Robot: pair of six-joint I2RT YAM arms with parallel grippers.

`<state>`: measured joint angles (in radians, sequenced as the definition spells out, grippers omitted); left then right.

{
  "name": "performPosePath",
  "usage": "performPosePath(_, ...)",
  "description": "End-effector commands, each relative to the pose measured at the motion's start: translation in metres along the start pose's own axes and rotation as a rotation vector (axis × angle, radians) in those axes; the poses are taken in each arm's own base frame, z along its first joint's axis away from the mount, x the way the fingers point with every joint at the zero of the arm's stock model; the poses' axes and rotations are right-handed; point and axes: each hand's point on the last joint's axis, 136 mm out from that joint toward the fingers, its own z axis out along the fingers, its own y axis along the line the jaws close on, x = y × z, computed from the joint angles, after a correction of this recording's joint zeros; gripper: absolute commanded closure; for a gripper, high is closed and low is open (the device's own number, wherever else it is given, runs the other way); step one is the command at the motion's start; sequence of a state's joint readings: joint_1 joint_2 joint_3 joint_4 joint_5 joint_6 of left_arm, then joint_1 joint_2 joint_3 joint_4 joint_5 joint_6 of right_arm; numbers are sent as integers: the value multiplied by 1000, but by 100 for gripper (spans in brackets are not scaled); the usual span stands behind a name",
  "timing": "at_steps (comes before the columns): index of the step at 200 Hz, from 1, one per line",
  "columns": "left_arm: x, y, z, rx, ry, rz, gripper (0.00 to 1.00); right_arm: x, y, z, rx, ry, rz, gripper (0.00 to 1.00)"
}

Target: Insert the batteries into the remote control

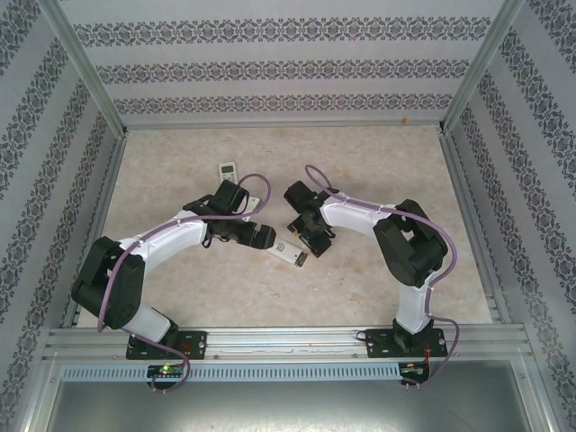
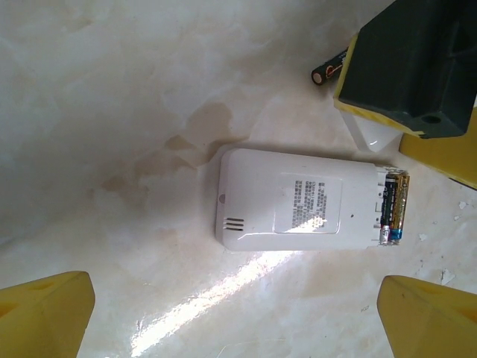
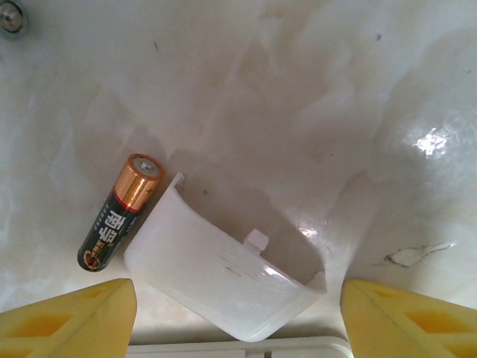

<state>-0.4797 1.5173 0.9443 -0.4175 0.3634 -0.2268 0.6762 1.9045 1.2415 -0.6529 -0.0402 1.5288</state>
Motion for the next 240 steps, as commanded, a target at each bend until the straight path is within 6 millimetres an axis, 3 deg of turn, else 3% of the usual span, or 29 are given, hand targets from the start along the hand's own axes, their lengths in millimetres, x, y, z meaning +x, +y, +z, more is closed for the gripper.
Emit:
performPosePath(1, -8, -1, -6, 21, -33, 34, 2, -9, -27, 8, 89, -48, 60, 26)
performPosePath(38, -7, -4, -6, 36, -38, 38, 1, -9, -31, 8, 115, -44, -9, 31)
performPosePath(74, -5, -4, -8, 34, -42, 40, 1, -11, -53, -4, 168, -52, -104, 35)
performPosePath(103, -6, -4, -8, 40, -49, 33, 1, -28, -75, -14, 183, -92, -185, 34)
performPosePath(124, -6, -5, -8, 44, -52, 30, 1, -51, -85, -21, 192, -125, -215, 34)
performPosePath(150, -6, -6, -8, 48, -48, 26, 1, -71, -84, -35, 162, -142, -255, 32)
performPosePath(174, -6, -5, -9, 46, -51, 24, 0, -61, -71, -53, 84, -138, -305, 28)
performPosePath(188, -7, -5, -9, 47, -57, 21, 0, -49, -59, -56, 18, -118, -399, 24)
performPosePath(208, -7, -6, -9, 52, -59, 22, 0, -43, -60, -55, 62, -65, -629, 21)
performPosePath(240, -10, -8, -10, 55, -68, 39, 0, -39, -83, -50, 282, 70, -985, 10)
